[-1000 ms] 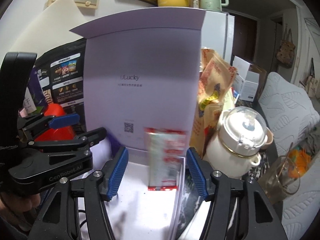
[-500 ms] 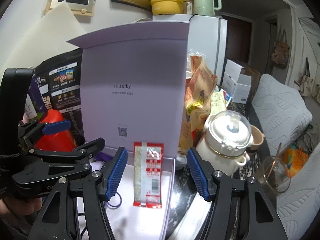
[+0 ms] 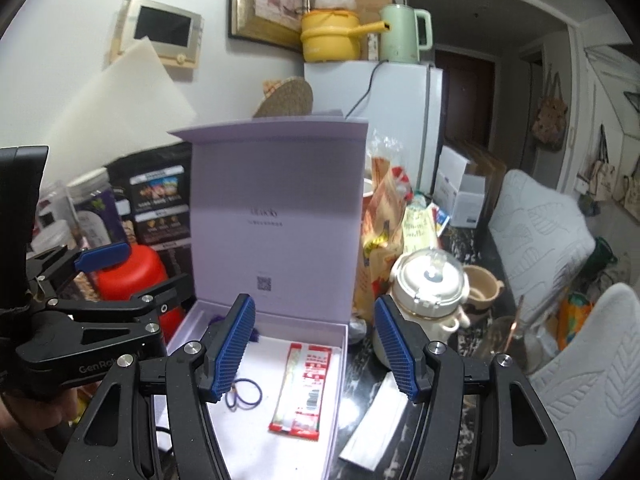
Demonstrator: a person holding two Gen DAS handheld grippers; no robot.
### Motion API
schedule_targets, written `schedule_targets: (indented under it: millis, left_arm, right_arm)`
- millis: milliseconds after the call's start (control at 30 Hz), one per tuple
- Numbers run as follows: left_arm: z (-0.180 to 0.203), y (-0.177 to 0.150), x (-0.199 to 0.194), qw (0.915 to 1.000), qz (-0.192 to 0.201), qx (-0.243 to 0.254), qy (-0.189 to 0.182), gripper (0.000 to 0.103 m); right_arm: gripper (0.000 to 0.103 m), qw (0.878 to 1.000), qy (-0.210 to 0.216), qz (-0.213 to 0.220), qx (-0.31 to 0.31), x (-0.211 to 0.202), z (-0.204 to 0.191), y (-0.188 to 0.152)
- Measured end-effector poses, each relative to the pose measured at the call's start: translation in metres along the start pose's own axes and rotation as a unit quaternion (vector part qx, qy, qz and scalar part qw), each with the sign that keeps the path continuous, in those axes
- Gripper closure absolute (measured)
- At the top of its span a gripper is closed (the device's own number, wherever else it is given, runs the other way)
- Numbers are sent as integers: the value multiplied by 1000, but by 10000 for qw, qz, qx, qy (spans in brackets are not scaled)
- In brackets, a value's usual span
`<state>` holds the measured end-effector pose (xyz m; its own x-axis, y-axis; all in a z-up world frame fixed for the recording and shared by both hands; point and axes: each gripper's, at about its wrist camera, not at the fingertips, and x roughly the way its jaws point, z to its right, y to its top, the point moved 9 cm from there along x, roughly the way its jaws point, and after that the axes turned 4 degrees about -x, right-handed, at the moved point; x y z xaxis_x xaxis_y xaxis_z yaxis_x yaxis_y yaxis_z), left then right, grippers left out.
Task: Organize soft objects
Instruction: 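Withdraw both grippers from the box back toward the snack pile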
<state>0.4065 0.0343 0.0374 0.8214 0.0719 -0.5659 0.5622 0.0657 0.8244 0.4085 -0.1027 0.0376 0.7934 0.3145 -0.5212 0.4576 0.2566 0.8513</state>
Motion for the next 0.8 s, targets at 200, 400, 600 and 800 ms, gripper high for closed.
schedule_targets:
  millis: [200,400,600,800]
  left_arm:
    - [4,2,-44,9997,238,74,-33,19]
    - [0,-6,-87,9991,413,29,-71,19]
    - [-3,-27,-119,9990,432,48,-111,19]
    - [-3,-52,-141,9991,374,117,-170,19]
  right_arm:
    - [41,9998,-30,209,-20,-40,-10,5]
    - [40,9993,-83,370,13,-80,-20,1]
    - [36,9986,-106,509,45,-118,-33,-13]
    - [36,9989,-117,411,210,-139,-45,-39]
